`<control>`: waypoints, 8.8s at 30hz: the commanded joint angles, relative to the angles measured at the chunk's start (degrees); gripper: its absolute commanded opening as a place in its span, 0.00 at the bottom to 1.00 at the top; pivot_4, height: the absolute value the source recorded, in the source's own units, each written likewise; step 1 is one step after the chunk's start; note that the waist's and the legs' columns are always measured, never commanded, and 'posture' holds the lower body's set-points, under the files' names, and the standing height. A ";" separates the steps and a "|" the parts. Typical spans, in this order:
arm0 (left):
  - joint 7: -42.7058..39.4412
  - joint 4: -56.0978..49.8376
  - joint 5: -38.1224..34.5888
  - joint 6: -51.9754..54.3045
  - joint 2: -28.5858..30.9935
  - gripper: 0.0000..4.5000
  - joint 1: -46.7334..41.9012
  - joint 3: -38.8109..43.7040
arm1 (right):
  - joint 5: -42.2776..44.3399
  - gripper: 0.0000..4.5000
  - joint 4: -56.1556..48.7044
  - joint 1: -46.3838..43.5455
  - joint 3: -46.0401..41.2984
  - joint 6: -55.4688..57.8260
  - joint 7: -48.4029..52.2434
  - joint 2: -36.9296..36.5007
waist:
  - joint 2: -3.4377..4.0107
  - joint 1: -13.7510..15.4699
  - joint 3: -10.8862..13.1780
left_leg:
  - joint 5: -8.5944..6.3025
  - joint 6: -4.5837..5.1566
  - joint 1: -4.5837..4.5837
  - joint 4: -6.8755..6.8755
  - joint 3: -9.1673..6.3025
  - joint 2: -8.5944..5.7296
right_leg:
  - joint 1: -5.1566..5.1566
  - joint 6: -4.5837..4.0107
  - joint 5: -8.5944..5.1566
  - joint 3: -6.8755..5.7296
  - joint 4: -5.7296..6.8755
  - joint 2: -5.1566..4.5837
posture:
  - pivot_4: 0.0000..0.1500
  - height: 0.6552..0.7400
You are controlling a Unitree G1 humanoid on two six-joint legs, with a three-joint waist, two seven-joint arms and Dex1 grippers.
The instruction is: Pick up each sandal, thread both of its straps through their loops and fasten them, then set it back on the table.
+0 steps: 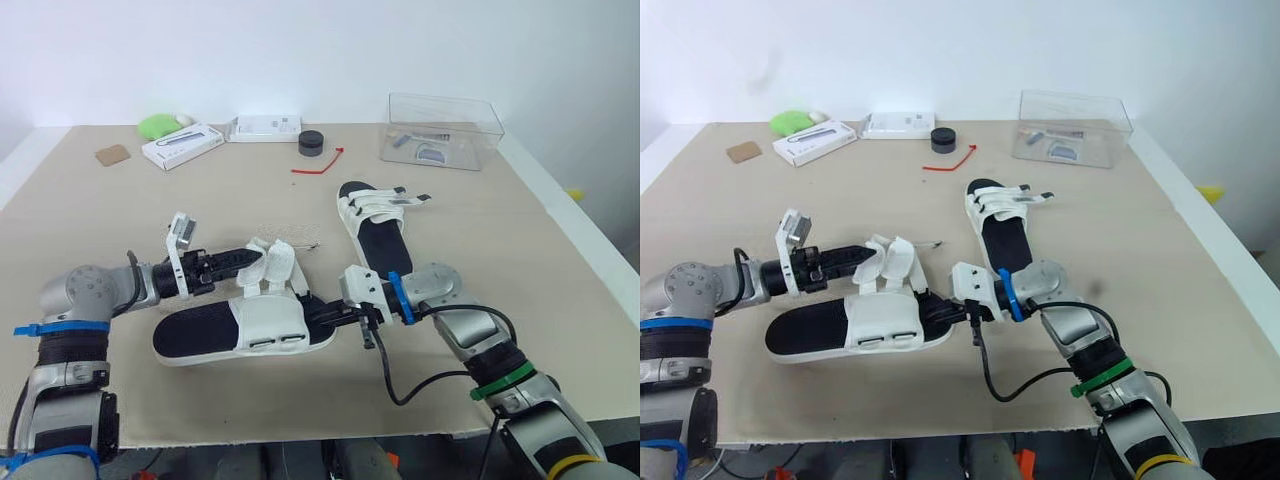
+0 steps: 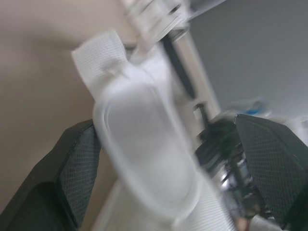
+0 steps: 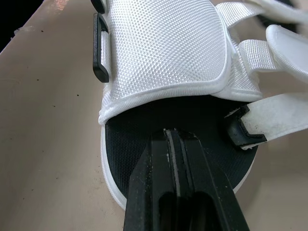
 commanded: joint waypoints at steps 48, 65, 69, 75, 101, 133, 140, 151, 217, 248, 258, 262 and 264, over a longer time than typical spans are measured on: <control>2.46 16.12 7.73 -18.11 -7.51 0.01 -12.87 6.45 | -1.66 0.00 -0.06 0.91 0.41 -0.93 0.04 -0.90 | -0.10 -0.05 0.03 | 0.17 -0.41 -0.28 0.00 -0.59 -0.12 | -0.02 -0.03 -0.02 -0.30 -0.02 -0.09 | 1.00 1.00; -15.27 -22.73 45.42 -84.36 6.58 0.01 9.19 -21.08 | -1.87 0.00 -0.33 1.28 0.60 -0.75 0.48 -1.75 | -0.08 0.07 0.03 | 0.11 -0.51 -0.35 -0.03 -0.56 -0.08 | -0.05 -0.08 -0.05 -0.29 -0.11 -0.23 | 1.00 1.00; -16.02 -21.07 51.01 -109.05 11.32 0.01 12.06 -20.92 | -1.96 0.00 0.08 1.23 0.79 -1.05 0.78 -1.89 | -0.08 0.18 0.03 | 0.09 -0.46 -0.31 -0.04 -0.53 -0.01 | -0.04 -0.10 -0.06 -0.30 -0.11 -0.30 | 1.00 1.00; -11.11 -9.33 59.48 -132.66 15.30 0.01 8.52 -21.24 | -2.18 0.00 1.24 0.50 1.32 -1.71 1.29 -1.44 | -0.08 0.19 0.03 | 0.11 -0.40 -0.28 -0.03 -0.48 0.02 | -0.02 -0.07 -0.07 -0.33 -0.11 -0.25 | 1.00 1.00; -11.18 -22.75 43.69 -104.57 27.31 0.38 20.35 -16.32 | -2.75 0.00 5.74 -1.64 2.29 -5.28 3.98 -0.57 | -0.06 0.15 0.05 | 0.05 -0.28 -0.17 -0.04 -0.29 0.13 | -0.03 0.29 -0.28 -0.36 -0.09 -0.09 | 1.00 1.00; -3.38 -47.67 -13.57 -18.92 31.48 1.00 38.17 3.61 | -3.10 0.00 10.07 -3.75 2.66 -7.22 4.93 0.55 | 0.01 0.13 0.07 | 0.06 -0.31 0.21 -0.33 -0.18 0.24 | 0.03 0.05 -0.47 -0.26 -0.01 0.14 | 1.00 1.00; 8.43 -50.59 -26.67 -11.77 24.70 1.00 35.72 1.14 | -3.18 0.00 9.62 -3.41 2.74 -6.93 4.75 0.22 | -0.06 0.11 0.04 | 0.09 -0.36 0.21 -0.32 -0.35 0.23 | 0.08 0.02 -0.44 -0.21 0.01 -0.01 | 1.00 1.00; 14.13 -49.44 -26.82 -10.86 20.76 1.00 32.60 -3.16 | -3.08 0.00 8.88 -3.10 2.51 -6.23 4.07 -0.14 | -0.06 0.12 0.03 | 0.14 -0.44 0.30 -0.31 -0.42 0.14 | 0.20 0.00 -0.45 -0.24 0.01 0.08 | 1.00 1.00; -5.05 -27.27 -12.19 -2.72 17.44 0.01 12.93 -8.82 | -3.41 0.00 5.62 -1.79 2.65 -3.97 3.69 -2.48 | -0.09 0.12 0.02 | 0.10 -0.47 0.16 -0.33 -0.57 -0.01 | 0.19 0.11 -0.55 -0.33 -0.02 -0.05 | 1.00 1.00; -14.41 -36.95 2.50 -13.62 16.77 0.01 19.36 -16.24 | -3.34 0.00 5.89 -1.72 2.96 -4.00 2.82 -1.83 | -0.09 0.11 0.02 | 0.09 -0.45 0.15 -0.33 -0.57 -0.01 | 0.18 0.15 -0.58 -0.32 -0.02 -0.05 | 1.00 1.00; -15.27 -38.45 0.19 -11.51 19.71 0.51 16.88 -13.61 | -3.47 0.00 6.48 -2.07 2.95 -4.46 3.18 -2.03 | -0.09 0.11 0.02 | 0.10 -0.44 0.17 -0.33 -0.58 -0.01 | 0.19 0.17 -0.57 -0.33 -0.02 -0.03 | 1.00 1.00; -19.38 -39.38 -1.20 -11.40 25.17 0.92 16.08 -10.81 | -3.48 0.00 6.35 -1.96 2.99 -4.56 3.32 -2.21 | -0.10 0.10 0.04 | 0.10 -0.45 0.16 -0.33 -0.57 0.01 | 0.17 0.15 -0.58 -0.33 -0.02 -0.01 | 1.00 1.00; -21.30 -39.30 -2.23 -11.08 27.82 0.92 16.03 -9.00 | -3.48 0.00 6.32 -1.87 3.00 -4.65 3.41 -2.33 | -0.09 0.10 0.04 | 0.10 -0.45 0.15 -0.33 -0.57 0.03 | 0.16 0.14 -0.59 -0.34 -0.03 0.00 | 1.00 1.00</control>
